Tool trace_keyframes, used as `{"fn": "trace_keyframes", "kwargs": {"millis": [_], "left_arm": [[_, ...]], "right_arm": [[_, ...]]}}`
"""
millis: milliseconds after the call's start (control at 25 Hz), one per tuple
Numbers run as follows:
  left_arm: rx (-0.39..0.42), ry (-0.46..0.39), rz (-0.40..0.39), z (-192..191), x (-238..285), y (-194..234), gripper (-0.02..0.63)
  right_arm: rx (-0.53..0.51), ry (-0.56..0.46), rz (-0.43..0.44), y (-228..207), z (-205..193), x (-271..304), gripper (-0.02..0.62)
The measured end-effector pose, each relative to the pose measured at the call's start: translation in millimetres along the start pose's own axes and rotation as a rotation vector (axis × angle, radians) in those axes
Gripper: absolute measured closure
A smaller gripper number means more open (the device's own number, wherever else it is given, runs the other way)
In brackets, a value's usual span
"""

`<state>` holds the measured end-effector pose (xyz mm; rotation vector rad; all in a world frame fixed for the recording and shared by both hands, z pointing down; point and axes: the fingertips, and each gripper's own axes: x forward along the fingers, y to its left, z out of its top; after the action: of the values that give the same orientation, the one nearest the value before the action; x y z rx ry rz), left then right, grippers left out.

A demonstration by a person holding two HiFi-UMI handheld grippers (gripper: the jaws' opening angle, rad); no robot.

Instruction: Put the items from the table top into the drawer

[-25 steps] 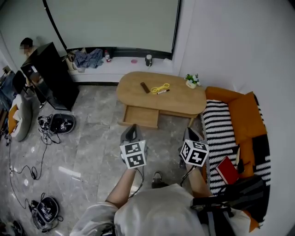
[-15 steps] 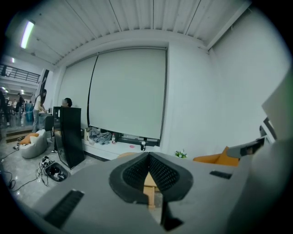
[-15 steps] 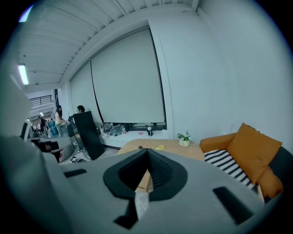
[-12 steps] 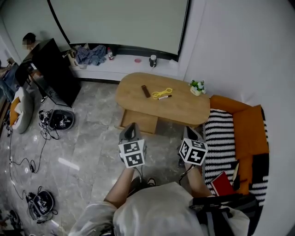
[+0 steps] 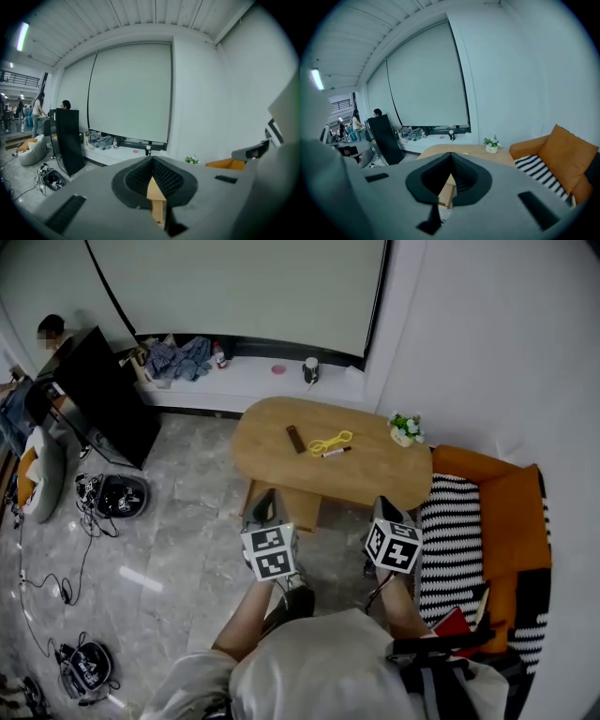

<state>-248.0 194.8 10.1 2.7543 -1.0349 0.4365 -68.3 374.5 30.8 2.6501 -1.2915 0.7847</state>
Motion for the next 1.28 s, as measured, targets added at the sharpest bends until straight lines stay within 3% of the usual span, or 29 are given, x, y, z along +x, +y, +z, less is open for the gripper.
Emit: {"fn": "trace_keyframes", "kwargs": {"millis": [520,840,1280], "left_arm": [[-0.105,-0.047,-0.030,67.2,156.8,51.6,0.600],[-0.165,0.064,-0.010,33.1,203.3,74.6,0.600],[-0.144,0.181,0.111,-1.4,241.7,93.7,0.600]], "right_arm": [[-0.143,-0.014,-0.010,46.1,101.5,138.5,0.603],[-0.161,0.056,-0.035,41.1,106.2,190.3,0.603],[-0.138,0.120,0.011,19.3,101.6,276.7,0.603]]}}
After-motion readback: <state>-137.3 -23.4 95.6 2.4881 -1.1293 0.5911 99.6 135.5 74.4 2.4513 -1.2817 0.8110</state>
